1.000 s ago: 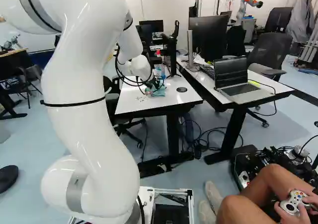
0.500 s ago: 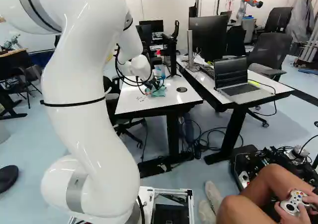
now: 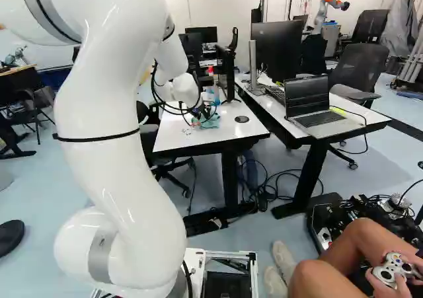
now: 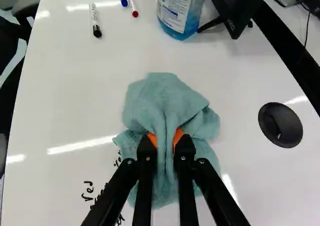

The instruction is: Clean the table with the green towel

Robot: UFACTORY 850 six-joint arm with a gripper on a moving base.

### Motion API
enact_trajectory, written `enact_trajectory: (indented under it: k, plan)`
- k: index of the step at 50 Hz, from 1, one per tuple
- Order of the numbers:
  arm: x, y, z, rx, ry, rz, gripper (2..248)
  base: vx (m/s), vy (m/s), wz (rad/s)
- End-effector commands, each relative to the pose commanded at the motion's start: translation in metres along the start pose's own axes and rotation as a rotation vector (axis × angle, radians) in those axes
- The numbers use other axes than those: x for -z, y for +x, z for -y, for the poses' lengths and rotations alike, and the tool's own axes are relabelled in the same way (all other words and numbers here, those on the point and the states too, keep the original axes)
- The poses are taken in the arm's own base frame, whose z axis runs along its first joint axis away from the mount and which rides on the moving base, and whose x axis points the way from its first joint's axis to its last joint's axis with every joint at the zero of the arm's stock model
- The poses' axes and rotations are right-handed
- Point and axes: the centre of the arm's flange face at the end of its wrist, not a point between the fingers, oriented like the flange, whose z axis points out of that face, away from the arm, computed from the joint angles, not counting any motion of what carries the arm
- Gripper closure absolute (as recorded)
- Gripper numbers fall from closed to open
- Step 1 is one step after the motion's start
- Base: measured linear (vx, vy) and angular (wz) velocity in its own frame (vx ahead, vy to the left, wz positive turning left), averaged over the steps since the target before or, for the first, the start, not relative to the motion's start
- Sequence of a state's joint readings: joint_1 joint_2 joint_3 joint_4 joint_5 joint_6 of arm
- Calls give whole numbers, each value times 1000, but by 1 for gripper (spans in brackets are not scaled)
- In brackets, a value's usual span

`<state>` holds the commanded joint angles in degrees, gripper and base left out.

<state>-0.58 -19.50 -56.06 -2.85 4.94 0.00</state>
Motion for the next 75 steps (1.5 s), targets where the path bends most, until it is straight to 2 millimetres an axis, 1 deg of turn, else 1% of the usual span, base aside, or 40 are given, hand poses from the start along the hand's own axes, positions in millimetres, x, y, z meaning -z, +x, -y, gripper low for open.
enact_trajectory:
  k: [25,37,61,68,75]
  plan:
    - [0,1,42,56,49,-3,200,0,0,0]
    - [5,-2,62,83,74,-1,200,0,0,0]
    - [27,-24,95,133,117,10,200,0,0,0]
    - [36,-33,100,143,125,15,200,0,0,0]
    - [45,-43,101,148,129,20,200,0,0,0]
